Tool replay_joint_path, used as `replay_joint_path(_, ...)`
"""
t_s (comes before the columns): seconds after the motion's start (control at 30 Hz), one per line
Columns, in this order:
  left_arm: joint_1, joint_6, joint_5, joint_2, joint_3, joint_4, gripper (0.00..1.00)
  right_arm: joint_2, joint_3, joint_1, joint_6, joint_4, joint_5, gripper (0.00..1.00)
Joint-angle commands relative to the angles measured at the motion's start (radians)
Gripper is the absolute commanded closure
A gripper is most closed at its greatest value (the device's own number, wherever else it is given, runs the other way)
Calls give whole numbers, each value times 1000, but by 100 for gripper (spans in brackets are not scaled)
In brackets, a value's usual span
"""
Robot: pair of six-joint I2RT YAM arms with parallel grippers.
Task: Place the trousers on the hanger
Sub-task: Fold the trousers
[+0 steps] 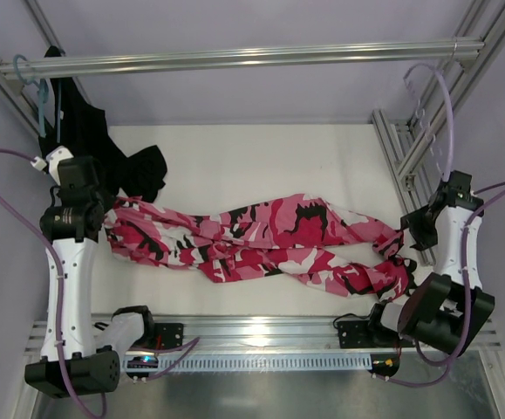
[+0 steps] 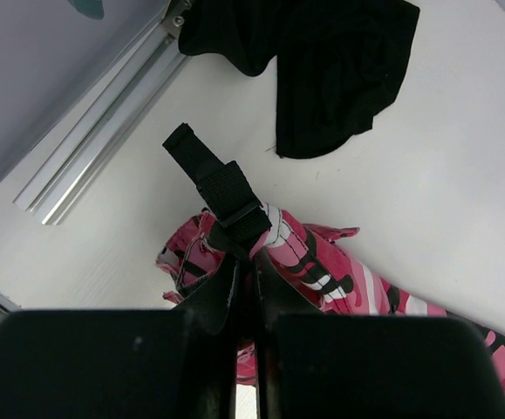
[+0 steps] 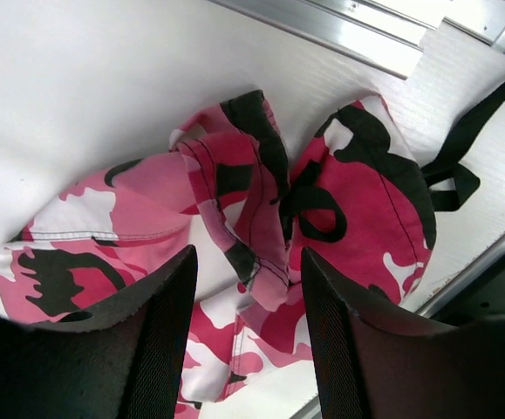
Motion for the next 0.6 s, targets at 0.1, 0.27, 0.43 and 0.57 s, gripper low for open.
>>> replay_joint_path(0.1,8,17,49,-31,19,63,100,-172,-58,22,1,-43,-55,46)
replay_joint_path(0.27,8,15,72,-45,13,71,100,-321,-77,293,109,-77,5,46)
replay_joint_path(0.43,8,1,106,-46,7,77,100,-330,-139,462,278,-37,13,46)
replay_joint_path(0.57,10,9,111,-46,3,80,100,-266,-169,619,410,15,45,46)
